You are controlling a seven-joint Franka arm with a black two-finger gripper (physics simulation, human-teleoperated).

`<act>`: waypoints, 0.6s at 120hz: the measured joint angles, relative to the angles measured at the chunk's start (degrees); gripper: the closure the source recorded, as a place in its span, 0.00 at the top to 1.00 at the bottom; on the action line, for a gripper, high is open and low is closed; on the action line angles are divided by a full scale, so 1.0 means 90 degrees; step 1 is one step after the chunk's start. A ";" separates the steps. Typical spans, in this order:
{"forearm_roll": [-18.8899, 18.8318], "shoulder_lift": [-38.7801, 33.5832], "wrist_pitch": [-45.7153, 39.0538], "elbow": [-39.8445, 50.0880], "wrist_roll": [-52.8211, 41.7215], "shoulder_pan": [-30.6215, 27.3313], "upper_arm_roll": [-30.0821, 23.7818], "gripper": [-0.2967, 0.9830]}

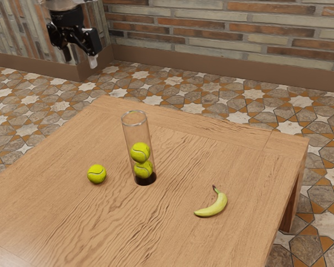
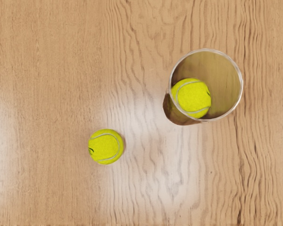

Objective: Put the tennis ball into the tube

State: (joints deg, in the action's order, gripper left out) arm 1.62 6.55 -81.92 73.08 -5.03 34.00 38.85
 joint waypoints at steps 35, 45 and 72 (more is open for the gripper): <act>-0.0397 -0.1880 -0.0650 0.3398 -0.0158 -0.0959 -0.1139 0.75; -0.0497 -0.2229 -0.1256 0.4623 -0.0160 -0.1602 -0.1254 0.75; -0.0526 -0.1570 -0.3154 0.5955 -0.0193 -0.2079 -0.1244 0.75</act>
State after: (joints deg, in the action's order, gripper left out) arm -3.12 -7.58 -110.31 126.68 -6.76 15.29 27.65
